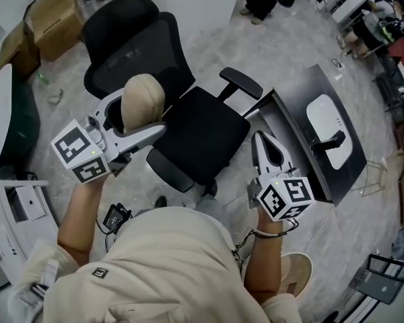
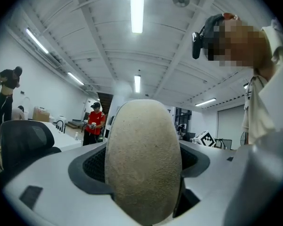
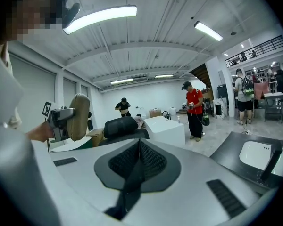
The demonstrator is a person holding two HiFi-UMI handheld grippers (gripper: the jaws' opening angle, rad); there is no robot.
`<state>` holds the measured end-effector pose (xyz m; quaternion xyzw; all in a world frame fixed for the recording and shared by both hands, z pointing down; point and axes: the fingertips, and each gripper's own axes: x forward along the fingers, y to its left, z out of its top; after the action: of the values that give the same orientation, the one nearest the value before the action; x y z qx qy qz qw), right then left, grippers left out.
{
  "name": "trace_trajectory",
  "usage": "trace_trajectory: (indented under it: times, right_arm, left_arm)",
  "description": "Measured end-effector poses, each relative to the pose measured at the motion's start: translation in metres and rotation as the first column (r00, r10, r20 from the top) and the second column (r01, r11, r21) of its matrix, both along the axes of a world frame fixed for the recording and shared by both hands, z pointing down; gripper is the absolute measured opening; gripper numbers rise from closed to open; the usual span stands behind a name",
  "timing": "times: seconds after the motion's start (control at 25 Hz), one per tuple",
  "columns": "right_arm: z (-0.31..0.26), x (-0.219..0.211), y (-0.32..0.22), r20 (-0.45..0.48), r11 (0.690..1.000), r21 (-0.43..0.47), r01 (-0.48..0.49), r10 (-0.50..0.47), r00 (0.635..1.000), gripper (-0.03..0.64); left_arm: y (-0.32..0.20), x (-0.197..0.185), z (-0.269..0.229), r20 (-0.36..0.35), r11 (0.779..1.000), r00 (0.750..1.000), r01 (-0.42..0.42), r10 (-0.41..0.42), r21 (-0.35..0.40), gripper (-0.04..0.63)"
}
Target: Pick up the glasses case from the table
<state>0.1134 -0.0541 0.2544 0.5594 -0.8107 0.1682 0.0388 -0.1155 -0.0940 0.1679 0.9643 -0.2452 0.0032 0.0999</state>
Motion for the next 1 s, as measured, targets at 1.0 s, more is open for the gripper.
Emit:
trace_trajectory:
  times: [1.0]
  right_arm:
    - [-0.057,-0.032,0.052,-0.015,0.986,0.120,0.114,-0.113,0.993,0.021]
  left_arm:
    - [0.070,-0.038,-0.046,-0.077,0.995,0.997,0.027,-0.019,0.101,0.413]
